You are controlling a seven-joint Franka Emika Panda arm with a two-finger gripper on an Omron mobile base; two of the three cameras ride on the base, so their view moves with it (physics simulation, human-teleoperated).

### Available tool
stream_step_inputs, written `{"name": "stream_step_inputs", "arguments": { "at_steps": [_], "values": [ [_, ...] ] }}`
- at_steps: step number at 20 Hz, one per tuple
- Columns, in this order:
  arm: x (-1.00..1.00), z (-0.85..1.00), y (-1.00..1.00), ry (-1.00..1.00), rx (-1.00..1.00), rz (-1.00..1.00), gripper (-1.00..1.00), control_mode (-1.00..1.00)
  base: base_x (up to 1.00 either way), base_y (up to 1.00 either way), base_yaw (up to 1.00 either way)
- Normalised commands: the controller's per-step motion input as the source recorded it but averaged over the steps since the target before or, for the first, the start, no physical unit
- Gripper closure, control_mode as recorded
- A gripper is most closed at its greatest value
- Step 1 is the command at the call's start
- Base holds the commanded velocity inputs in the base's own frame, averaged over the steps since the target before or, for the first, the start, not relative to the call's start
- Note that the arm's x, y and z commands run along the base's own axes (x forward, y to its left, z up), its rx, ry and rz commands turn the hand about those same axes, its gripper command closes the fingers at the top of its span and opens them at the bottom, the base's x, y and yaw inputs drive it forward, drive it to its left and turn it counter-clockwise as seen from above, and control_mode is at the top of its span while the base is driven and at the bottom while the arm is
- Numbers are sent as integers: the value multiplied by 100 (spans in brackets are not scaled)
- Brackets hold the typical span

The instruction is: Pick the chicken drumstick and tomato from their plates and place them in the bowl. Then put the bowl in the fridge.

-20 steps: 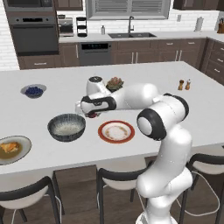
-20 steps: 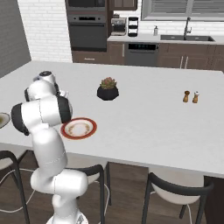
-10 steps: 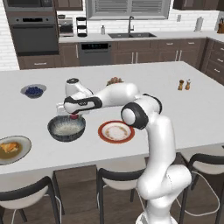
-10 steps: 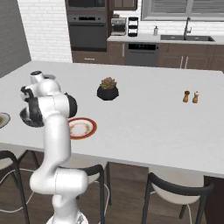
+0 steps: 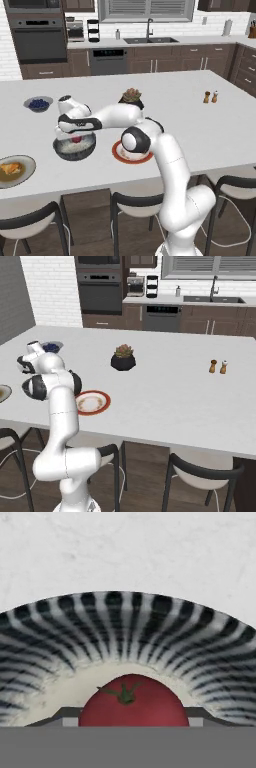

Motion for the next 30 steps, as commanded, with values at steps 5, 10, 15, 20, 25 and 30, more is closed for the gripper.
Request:
{"name": "stream_step_inputs", "arguments": {
  "at_steps": [5,10,15,20,25,30],
  "values": [
    [-16,8,-13,-2,0,0,-100,-100,0,0,0],
    [-69,34,-54,-4,0,0,-100,-100,0,0,0],
    [-100,47,-99,-10,4,2,-100,-100,0,0,0],
    [-100,42,-100,-8,8,2,-100,-100,0,0,0],
    [-100,42,-100,-8,7,3,-100,-100,0,0,0],
    [-100,30,-100,-13,10,1,-100,-100,0,0,0]
  ]
}}
